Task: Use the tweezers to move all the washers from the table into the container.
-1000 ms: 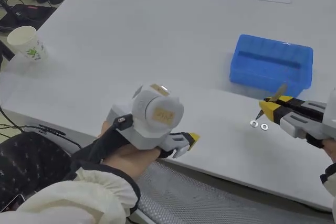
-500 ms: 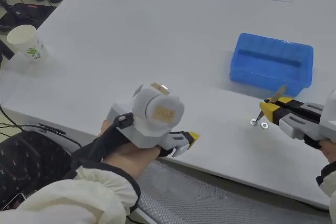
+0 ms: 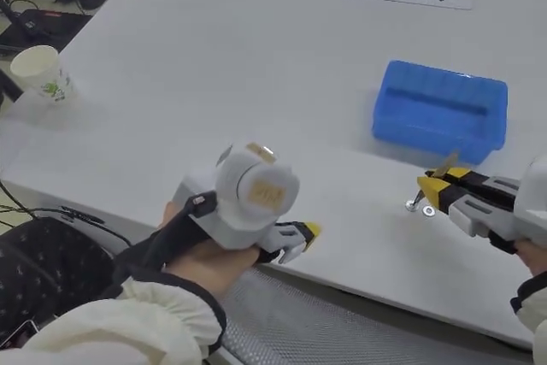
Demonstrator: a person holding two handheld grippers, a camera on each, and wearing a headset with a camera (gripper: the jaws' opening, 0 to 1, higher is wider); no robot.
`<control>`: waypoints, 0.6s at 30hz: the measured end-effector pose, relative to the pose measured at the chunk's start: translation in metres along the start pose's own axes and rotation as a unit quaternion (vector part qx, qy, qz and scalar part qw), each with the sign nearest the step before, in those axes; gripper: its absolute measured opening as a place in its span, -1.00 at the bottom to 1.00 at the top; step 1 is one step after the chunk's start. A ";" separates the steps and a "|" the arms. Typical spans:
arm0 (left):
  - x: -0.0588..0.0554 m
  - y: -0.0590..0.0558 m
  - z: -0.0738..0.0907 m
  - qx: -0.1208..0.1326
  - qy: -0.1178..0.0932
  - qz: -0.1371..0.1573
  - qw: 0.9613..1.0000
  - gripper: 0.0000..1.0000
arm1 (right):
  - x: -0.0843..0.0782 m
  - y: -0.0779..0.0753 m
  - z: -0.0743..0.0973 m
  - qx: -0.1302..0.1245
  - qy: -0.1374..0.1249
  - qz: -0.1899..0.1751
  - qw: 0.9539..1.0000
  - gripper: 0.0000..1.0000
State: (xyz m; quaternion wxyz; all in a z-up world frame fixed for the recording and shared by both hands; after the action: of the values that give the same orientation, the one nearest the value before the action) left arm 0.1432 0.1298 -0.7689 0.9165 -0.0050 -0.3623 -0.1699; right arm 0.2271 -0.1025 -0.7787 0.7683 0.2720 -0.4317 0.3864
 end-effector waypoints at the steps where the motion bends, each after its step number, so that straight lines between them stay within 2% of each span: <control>1: 0.000 0.000 0.000 0.000 0.000 0.000 1.000 0.68 | -0.001 0.000 0.001 0.000 -0.004 -0.004 1.000 -0.93; 18: 0.000 0.001 0.000 0.001 0.002 -0.003 1.000 0.67 | -0.004 -0.003 0.001 -0.007 0.006 0.001 1.000 -0.96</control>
State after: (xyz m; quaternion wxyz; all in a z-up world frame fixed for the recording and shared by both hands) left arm 0.1434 0.1304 -0.7695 0.9168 -0.0022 -0.3603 -0.1720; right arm 0.2277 -0.1059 -0.7823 0.7728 0.2636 -0.4298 0.3854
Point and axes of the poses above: the centre of the closed fingertips' face, and the gripper's own axes: z roughly backward along the fingers, y roughly to its left, x roughly out of its top, the point moved 9 cm from there along z, roughly backward along the fingers, and after that the axes turned 1 degree about z, right-handed, at the moved point
